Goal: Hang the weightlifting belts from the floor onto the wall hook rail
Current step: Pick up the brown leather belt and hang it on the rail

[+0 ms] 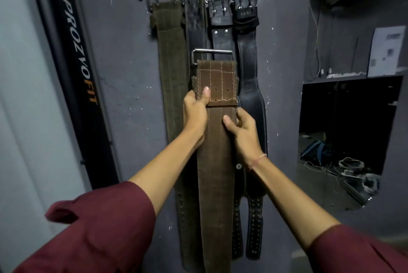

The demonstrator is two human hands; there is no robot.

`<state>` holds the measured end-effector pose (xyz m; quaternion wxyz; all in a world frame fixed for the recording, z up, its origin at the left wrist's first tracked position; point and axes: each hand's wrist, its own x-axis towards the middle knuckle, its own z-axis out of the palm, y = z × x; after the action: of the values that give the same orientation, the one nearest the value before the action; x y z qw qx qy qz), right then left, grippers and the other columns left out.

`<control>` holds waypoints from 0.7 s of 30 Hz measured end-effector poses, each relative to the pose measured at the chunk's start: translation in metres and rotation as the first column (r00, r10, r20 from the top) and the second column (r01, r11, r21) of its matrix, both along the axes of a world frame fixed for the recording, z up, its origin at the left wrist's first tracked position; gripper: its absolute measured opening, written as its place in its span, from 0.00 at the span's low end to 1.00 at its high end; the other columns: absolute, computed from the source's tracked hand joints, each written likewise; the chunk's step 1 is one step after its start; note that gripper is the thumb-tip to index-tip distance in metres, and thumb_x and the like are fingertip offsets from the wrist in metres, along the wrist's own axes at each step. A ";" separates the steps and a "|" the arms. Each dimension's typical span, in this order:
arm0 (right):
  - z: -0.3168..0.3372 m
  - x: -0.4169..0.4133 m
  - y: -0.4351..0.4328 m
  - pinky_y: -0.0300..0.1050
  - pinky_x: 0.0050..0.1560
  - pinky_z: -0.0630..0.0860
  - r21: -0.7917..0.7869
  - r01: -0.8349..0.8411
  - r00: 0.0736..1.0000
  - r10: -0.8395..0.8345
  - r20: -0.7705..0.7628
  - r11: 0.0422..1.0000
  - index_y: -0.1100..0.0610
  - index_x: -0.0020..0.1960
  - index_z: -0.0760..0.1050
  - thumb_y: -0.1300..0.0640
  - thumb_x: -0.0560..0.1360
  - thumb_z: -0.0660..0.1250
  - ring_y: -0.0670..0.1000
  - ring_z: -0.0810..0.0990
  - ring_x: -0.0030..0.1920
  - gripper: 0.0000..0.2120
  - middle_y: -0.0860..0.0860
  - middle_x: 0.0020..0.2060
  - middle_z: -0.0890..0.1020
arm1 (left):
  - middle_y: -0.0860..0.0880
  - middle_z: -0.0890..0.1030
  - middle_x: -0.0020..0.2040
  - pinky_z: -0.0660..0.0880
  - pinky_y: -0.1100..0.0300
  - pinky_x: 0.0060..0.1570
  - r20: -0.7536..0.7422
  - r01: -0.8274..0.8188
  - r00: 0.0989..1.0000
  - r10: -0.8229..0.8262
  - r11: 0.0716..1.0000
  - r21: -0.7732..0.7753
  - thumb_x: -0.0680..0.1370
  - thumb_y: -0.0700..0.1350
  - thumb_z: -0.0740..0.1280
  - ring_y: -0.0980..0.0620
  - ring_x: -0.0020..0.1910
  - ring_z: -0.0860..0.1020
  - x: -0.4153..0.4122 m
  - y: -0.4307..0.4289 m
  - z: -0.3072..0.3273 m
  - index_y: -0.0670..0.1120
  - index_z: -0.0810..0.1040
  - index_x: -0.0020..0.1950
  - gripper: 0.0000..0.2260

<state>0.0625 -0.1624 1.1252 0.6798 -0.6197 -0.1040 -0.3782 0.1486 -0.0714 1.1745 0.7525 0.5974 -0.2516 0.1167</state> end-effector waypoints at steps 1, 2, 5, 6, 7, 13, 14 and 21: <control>-0.004 0.000 0.002 0.47 0.54 0.80 0.020 0.011 1.000 -0.011 0.003 1.000 0.67 0.60 0.74 0.67 0.79 0.63 0.51 0.82 0.50 0.10 0.57 0.51 0.83 | 0.44 0.82 0.60 0.75 0.42 0.63 0.018 0.003 1.000 -0.003 0.999 0.033 0.72 0.64 0.66 0.43 0.60 0.80 -0.006 0.003 0.004 0.41 0.74 0.65 0.31; -0.008 0.000 0.004 0.49 0.55 0.79 0.049 0.034 0.999 -0.034 0.001 0.998 0.68 0.60 0.74 0.69 0.79 0.62 0.52 0.82 0.51 0.10 0.58 0.51 0.83 | 0.45 0.82 0.58 0.76 0.47 0.62 0.042 0.008 0.999 -0.011 0.997 0.078 0.75 0.63 0.65 0.46 0.58 0.81 -0.013 0.006 0.004 0.41 0.73 0.63 0.29; -0.004 0.004 0.005 0.51 0.53 0.80 0.141 0.105 0.994 -0.106 -0.001 0.984 0.68 0.57 0.76 0.71 0.78 0.61 0.54 0.82 0.49 0.10 0.59 0.49 0.83 | 0.48 0.79 0.46 0.72 0.70 0.41 0.219 -0.109 0.974 0.057 0.966 0.235 0.83 0.55 0.57 0.58 0.43 0.76 -0.034 0.013 -0.015 0.41 0.69 0.54 0.16; 0.002 0.006 0.005 0.50 0.52 0.81 0.154 0.111 0.994 -0.113 0.006 0.982 0.66 0.55 0.77 0.71 0.77 0.62 0.55 0.82 0.49 0.09 0.60 0.48 0.83 | 0.45 0.78 0.43 0.72 0.66 0.38 0.285 -0.153 0.955 0.077 0.956 0.252 0.84 0.52 0.56 0.56 0.39 0.75 -0.039 0.015 -0.028 0.41 0.68 0.53 0.13; 0.010 0.008 0.004 0.49 0.51 0.81 0.160 0.108 0.994 -0.111 0.010 0.981 0.64 0.53 0.78 0.71 0.77 0.62 0.55 0.83 0.48 0.09 0.59 0.47 0.84 | 0.40 0.77 0.42 0.73 0.58 0.38 0.331 -0.173 0.940 0.082 0.951 0.255 0.85 0.50 0.55 0.51 0.37 0.75 -0.041 0.017 -0.043 0.40 0.67 0.52 0.13; 0.062 0.022 -0.005 0.43 0.42 0.80 0.196 0.097 0.995 -0.101 0.012 0.976 0.61 0.50 0.80 0.68 0.79 0.61 0.49 0.84 0.42 0.09 0.53 0.42 0.85 | 0.43 0.78 0.42 0.75 0.60 0.40 0.267 -0.114 0.963 0.026 0.940 0.322 0.83 0.57 0.53 0.53 0.37 0.76 -0.050 0.028 -0.129 0.53 0.70 0.51 0.11; 0.066 0.024 -0.007 0.43 0.42 0.80 0.196 0.105 0.994 -0.106 -0.004 0.975 0.63 0.52 0.80 0.67 0.79 0.62 0.50 0.84 0.42 0.09 0.54 0.43 0.85 | 0.42 0.80 0.45 0.78 0.58 0.44 0.252 -0.115 0.967 0.037 0.945 0.305 0.82 0.60 0.53 0.50 0.41 0.79 -0.051 0.026 -0.132 0.49 0.72 0.54 0.16; 0.067 0.017 -0.014 0.49 0.54 0.80 0.076 0.096 0.995 -0.097 0.012 0.992 0.64 0.57 0.79 0.63 0.79 0.66 0.53 0.83 0.49 0.09 0.56 0.48 0.85 | 0.57 0.78 0.48 0.73 0.54 0.56 0.258 -0.186 0.955 0.144 0.972 0.145 0.84 0.55 0.54 0.62 0.52 0.76 -0.053 0.007 -0.091 0.43 0.72 0.60 0.18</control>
<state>0.0792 -0.1769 1.1927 0.6826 -0.5950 -0.0650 -0.4193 0.0953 -0.0644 1.0839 0.6504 0.6583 -0.3006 0.2307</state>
